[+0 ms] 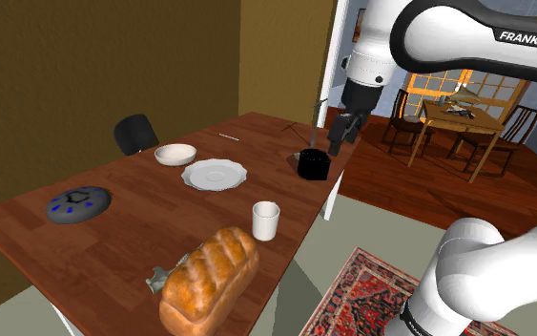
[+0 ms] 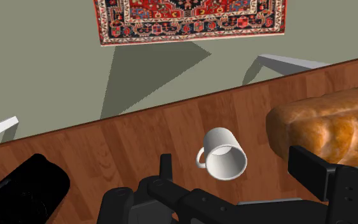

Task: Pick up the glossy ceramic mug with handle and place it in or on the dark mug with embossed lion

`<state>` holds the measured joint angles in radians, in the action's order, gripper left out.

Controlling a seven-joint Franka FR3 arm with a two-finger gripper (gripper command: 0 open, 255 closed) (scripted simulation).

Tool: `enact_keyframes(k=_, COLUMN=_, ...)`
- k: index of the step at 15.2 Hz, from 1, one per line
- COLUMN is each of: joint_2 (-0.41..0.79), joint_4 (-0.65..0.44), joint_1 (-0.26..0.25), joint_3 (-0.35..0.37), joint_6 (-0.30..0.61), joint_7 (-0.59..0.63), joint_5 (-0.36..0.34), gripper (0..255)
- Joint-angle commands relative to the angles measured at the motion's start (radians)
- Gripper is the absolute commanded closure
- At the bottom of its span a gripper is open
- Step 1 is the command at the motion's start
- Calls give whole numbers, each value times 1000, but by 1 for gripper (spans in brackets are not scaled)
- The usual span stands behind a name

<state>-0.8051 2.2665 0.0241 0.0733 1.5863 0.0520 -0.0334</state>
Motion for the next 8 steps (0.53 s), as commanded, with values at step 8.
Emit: enact_keyframes(k=8, joint_2=109, joint_4=122, joint_1=1, joint_3=65, joint_6=234, joint_7=95, joint_5=25, gripper=0)
